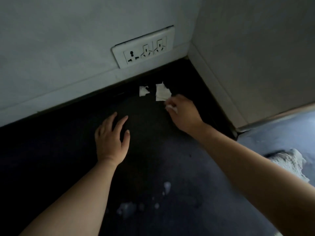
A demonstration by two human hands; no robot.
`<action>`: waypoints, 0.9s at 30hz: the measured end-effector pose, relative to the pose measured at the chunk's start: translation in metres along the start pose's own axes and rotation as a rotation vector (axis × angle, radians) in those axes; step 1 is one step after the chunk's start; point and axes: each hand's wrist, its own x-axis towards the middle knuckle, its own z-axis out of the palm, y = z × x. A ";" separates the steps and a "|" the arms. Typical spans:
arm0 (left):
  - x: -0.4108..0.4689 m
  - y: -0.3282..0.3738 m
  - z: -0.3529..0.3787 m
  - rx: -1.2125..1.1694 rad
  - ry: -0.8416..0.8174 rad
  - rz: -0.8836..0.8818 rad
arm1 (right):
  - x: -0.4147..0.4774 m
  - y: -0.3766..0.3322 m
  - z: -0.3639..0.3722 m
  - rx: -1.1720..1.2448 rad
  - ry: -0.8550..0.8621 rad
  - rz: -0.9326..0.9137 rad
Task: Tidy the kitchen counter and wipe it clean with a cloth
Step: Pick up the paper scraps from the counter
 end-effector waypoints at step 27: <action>0.001 -0.004 0.002 -0.012 0.026 0.007 | 0.026 -0.016 0.035 -0.094 -0.116 -0.209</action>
